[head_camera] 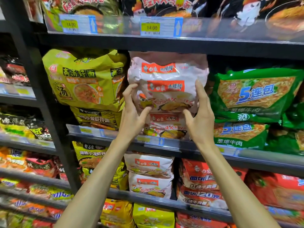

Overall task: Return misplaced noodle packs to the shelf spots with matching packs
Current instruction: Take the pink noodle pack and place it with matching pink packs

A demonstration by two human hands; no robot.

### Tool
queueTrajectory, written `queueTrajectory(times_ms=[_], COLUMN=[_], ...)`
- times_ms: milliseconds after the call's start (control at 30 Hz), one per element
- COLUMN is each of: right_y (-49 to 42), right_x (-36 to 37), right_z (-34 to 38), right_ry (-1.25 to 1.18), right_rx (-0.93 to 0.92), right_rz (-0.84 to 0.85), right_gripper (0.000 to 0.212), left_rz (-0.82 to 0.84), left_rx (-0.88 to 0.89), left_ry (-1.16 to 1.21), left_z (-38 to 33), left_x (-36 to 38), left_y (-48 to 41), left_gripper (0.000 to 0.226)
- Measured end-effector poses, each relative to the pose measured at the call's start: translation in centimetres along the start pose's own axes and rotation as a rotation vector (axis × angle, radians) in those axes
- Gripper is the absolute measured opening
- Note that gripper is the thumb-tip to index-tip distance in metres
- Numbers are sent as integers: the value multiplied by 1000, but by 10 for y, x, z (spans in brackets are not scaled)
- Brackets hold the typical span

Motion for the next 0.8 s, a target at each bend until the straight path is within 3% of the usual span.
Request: queueTrajectory(times_ms=[800], right_y=[-7], right_x=[4], right_z=[-1], right_ry=[110], right_rx=[41], right_rz=[36], right_gripper=[81], left_rz=[41], left_rx=[-35], left_ry=[-40], left_z=[-4], left_x=[8], left_y=[-10], left_gripper=[75])
Point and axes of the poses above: each hand's wrist, its own y-axis away from the middle knuckle, its own x-axis out of the palm, z = x × y, the point moved 5 cm from there along -y, towards the middle knuckle, and after that the axes turned 10 degrees about -y, right-handed, at the moved point
